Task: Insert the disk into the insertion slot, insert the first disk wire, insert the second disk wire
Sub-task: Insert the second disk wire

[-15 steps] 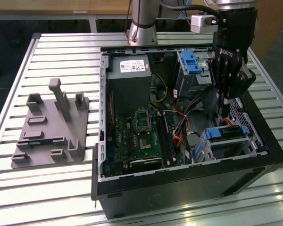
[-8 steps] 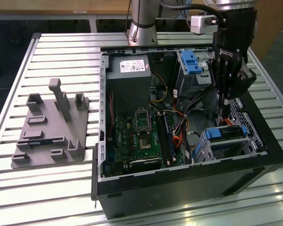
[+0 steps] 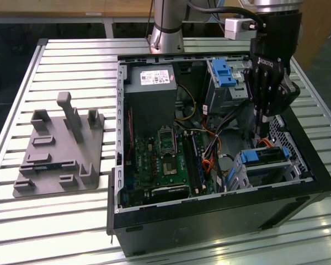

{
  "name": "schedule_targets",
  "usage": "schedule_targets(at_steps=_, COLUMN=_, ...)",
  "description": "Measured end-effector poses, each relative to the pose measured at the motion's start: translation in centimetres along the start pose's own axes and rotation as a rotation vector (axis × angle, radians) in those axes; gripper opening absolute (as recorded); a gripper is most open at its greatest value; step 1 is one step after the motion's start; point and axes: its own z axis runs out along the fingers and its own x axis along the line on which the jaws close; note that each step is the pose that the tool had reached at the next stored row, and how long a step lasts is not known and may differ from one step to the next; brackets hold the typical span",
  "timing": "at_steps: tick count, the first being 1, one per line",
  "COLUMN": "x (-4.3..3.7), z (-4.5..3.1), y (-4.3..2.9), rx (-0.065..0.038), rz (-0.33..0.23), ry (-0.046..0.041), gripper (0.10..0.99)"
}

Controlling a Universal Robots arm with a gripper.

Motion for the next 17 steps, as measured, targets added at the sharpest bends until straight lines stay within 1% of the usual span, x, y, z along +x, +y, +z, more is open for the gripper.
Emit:
schedule_targets(at_steps=1, x=0.02, z=0.02, y=-0.27, rx=-0.006, rz=-0.002, ry=-0.0052, gripper=0.145)
schedule_targets(at_steps=5, x=0.07, z=0.13, y=-1.36, rx=-0.032, rz=-0.014, ry=-0.0193, gripper=0.145)
schedule_targets(at_steps=6, x=0.07, z=0.15, y=-1.51, rx=-0.035, rz=-0.015, ry=-0.0251, gripper=0.145)
schedule_targets(at_steps=7, x=0.07, z=0.16, y=-1.56, rx=-0.035, rz=-0.014, ry=-0.0322, gripper=0.145)
schedule_targets(at_steps=8, x=0.07, z=0.17, y=-1.56, rx=-0.036, rz=-0.012, ry=-0.0368, gripper=0.145)
schedule_targets(at_steps=10, x=0.06, z=0.18, y=-1.57, rx=-0.040, rz=-0.001, ry=-0.0414, gripper=0.145)
schedule_targets(at_steps=16, x=0.05, z=0.20, y=-1.56, rx=-0.065, rz=0.057, ry=-0.0465, gripper=0.145)
schedule_targets(at_steps=17, x=0.05, z=0.20, y=-1.57, rx=-0.068, rz=0.063, ry=-0.0484, gripper=0.145)
